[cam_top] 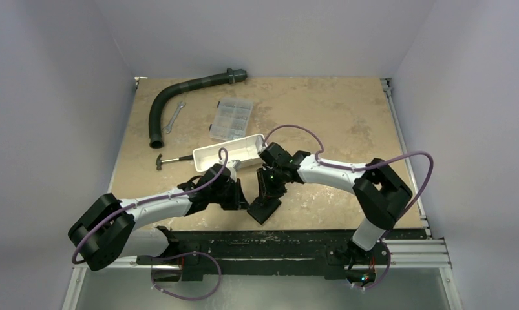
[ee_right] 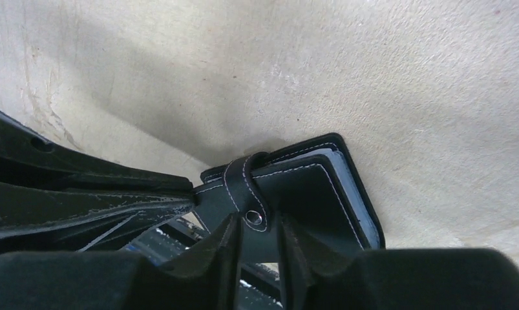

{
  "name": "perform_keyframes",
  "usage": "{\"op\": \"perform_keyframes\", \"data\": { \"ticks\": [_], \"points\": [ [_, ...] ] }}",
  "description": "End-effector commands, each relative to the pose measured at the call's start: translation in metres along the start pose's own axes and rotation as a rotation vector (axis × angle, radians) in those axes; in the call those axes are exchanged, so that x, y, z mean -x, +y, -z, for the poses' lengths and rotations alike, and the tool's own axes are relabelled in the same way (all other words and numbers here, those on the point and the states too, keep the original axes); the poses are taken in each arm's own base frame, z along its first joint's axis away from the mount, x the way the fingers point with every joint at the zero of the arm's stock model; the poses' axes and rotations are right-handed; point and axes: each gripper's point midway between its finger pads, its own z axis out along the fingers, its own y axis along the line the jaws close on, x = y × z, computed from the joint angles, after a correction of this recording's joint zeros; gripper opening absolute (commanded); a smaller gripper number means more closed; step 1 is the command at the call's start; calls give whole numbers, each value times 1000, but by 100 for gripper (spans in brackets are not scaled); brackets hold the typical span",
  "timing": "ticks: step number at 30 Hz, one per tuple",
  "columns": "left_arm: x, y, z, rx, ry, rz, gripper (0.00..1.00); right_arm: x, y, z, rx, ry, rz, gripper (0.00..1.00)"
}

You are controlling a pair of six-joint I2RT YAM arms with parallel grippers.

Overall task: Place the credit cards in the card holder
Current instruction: Close the card holder at the center of the board.

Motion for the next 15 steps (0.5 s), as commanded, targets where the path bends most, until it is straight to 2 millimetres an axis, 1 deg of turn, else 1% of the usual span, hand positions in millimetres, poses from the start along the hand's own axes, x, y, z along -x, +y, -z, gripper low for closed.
{"op": "perform_keyframes", "data": {
  "ticks": [1, 3, 4, 5, 7, 10, 12, 15],
  "points": [
    [6, -10, 5, -29, -8, -34, 0, 37, -13, 27, -105, -232, 64, 42],
    [7, -11, 4, -25, -6, -33, 0, 55, 4, 56, -54, -342, 89, 52],
    [8, -11, 4, -25, -7, -34, 0, 60, 11, 69, -27, -384, 108, 59],
    [8, -11, 4, -22, -5, -36, 0, 64, 14, 80, -12, -415, 124, 63],
    [11, -11, 4, -10, -9, -43, 0, 68, 13, 97, -10, -467, 145, 69],
    [16, -11, 2, -2, -24, -46, 0, 67, 3, 115, 2, -496, 130, 72],
    [17, -13, -2, -15, -26, -31, 0, 63, -6, 118, 30, -493, 106, 73],
    [18, -26, -12, -86, -26, -7, 0, 49, -16, 116, 65, -486, 77, 77]
  ]
}}
